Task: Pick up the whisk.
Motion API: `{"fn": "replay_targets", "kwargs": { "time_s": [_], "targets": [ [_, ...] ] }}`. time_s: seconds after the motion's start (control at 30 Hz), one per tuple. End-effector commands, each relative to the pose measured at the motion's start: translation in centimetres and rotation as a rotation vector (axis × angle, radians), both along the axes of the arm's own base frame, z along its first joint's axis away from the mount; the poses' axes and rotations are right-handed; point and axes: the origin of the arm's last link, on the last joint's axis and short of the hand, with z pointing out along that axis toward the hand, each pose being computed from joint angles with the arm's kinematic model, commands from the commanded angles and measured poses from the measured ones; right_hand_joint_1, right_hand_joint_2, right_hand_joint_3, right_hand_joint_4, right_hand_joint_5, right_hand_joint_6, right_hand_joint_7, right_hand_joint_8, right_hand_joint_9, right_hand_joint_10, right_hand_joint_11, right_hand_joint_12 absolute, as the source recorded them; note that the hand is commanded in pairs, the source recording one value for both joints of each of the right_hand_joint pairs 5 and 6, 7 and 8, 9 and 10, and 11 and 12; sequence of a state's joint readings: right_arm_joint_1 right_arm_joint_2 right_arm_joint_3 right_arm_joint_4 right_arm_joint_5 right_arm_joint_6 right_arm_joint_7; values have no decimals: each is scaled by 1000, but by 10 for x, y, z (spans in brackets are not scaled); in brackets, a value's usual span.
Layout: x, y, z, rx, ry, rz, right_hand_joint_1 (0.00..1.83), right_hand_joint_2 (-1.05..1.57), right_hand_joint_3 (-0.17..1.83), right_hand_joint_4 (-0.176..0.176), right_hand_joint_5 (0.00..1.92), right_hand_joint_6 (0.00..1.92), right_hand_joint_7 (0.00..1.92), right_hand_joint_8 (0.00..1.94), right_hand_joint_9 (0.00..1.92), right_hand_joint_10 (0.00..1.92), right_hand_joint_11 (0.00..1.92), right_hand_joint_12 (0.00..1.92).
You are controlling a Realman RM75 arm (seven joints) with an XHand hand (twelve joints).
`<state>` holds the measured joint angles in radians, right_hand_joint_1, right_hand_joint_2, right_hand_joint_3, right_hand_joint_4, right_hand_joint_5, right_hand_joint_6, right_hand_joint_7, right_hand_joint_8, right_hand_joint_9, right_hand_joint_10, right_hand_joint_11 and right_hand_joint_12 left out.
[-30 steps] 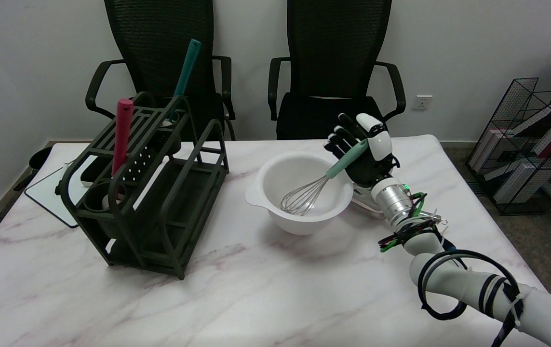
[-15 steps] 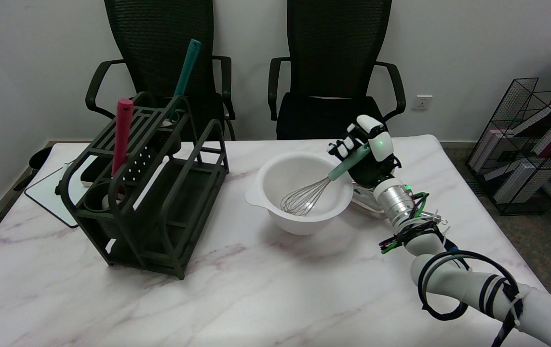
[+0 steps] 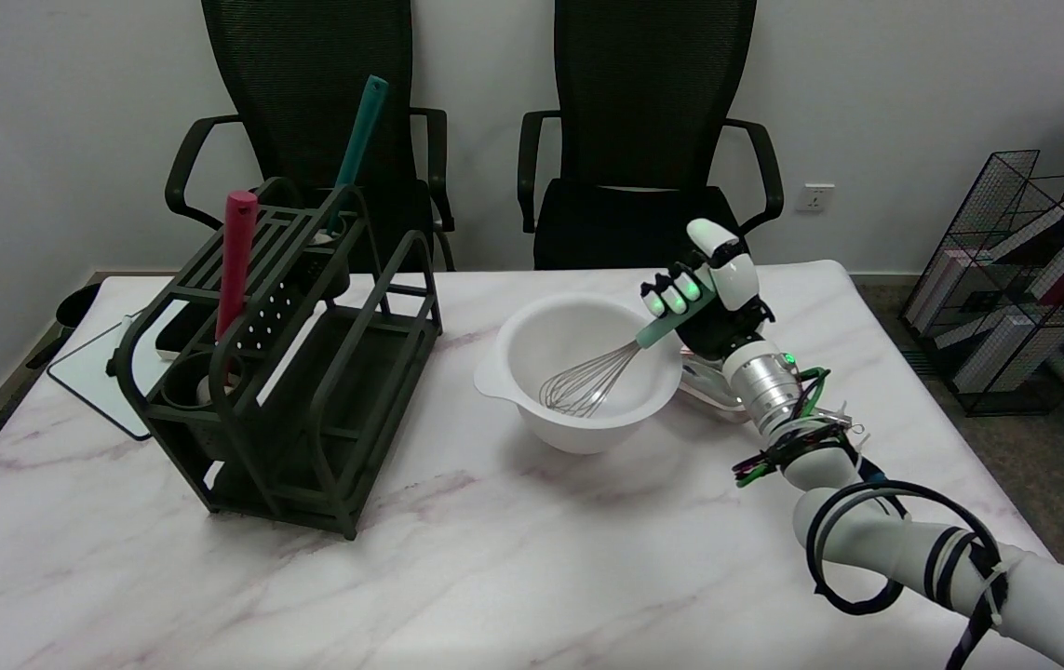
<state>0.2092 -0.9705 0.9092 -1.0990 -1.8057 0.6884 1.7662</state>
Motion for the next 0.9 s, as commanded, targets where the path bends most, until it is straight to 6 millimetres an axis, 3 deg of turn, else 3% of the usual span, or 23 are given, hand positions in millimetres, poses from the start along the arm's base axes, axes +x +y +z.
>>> {"fn": "replay_targets", "kwargs": {
  "time_s": [0.03,0.2,0.4,0.7,0.9],
  "targets": [
    [4,-4,0,2,9,12,899,762,811,0,1920,1920,1920,1920,1920,1920,1649,1649],
    [8,-6,-3,10,5,23,956,1081,679,0,1920,1920,1920,1920,1920,1920,1719,1719],
    [14,-8,-11,39,15,43,941,1400,768,0,1920,1920,1920,1920,1920,1920,1869,1869],
    [32,3,-30,103,-22,90,878,1571,877,0,1920,1920,1920,1920,1920,1920,1920,1920],
    [62,18,-28,121,-53,161,904,1571,917,0,1920,1920,1920,1920,1920,1920,1920,1920]
  ]
}}
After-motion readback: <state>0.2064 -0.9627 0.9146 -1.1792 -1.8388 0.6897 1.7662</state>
